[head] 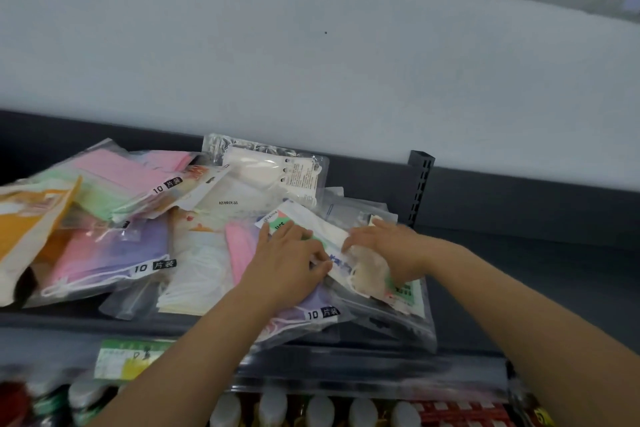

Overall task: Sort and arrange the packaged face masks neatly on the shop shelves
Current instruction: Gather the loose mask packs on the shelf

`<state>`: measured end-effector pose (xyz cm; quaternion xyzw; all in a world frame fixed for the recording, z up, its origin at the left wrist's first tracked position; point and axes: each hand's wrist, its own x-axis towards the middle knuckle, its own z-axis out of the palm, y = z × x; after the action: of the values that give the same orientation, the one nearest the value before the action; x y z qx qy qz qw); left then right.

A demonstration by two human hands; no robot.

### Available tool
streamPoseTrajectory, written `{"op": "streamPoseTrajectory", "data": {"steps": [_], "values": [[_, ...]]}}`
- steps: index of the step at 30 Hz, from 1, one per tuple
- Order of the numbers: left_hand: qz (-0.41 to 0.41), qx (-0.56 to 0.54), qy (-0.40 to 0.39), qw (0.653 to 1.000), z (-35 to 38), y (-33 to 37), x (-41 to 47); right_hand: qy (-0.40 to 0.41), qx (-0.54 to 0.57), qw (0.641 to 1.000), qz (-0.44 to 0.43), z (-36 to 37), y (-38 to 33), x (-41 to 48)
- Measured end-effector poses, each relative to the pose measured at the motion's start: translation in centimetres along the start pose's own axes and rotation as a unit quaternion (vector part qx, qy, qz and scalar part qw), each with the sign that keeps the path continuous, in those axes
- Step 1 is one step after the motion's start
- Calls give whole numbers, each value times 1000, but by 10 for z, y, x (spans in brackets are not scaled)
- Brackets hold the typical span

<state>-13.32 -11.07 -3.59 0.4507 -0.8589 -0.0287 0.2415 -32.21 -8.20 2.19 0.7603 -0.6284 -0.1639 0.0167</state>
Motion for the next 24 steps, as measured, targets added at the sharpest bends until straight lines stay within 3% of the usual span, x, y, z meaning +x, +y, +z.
{"op": "streamPoseTrajectory", "data": {"steps": [6,9,11,14,19,24], "values": [[-1,-3,3,1000,3,-2,-1,128,-34,991,17,5,11,2],[3,-6,3,1000,2,-3,0,191,-44,978,69,-2,25,-11],[7,-9,3,1000,2,-3,0,257,67,953,148,-13,44,-26],[12,-5,-4,1000,2,-4,1,351,180,879,267,-21,77,-48],[32,5,-34,999,0,-1,1,312,287,820,384,10,103,-68],[42,82,-110,990,-12,7,4,311,349,787,402,33,113,-80]]}}
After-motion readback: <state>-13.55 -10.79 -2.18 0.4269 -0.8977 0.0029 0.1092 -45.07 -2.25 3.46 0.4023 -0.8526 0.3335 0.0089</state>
